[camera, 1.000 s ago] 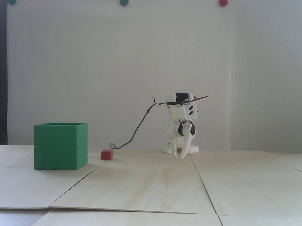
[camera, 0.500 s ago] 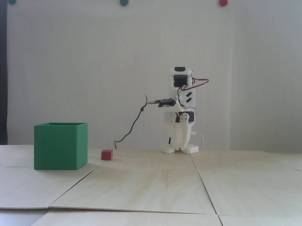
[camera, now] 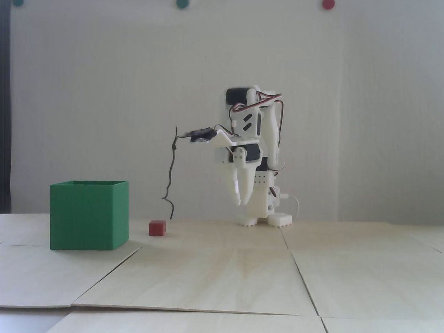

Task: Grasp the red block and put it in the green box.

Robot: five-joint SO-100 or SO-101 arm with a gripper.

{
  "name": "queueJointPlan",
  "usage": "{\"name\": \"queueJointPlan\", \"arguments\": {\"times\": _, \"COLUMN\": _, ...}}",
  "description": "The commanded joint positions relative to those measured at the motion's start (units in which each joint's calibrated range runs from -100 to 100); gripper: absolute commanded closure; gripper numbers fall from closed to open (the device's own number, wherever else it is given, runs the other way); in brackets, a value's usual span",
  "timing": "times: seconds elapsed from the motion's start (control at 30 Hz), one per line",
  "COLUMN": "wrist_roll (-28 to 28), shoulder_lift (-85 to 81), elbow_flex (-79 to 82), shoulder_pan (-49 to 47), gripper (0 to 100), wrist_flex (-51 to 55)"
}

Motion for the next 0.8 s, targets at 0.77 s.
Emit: {"name": "queueJointPlan", "arguments": {"times": 0.77, "wrist_roll": 0.34, "shoulder_lift": 4.94, "elbow_flex": -8.55, "shoulder_pan": 22.70, "gripper": 97, "wrist_flex": 5.77}}
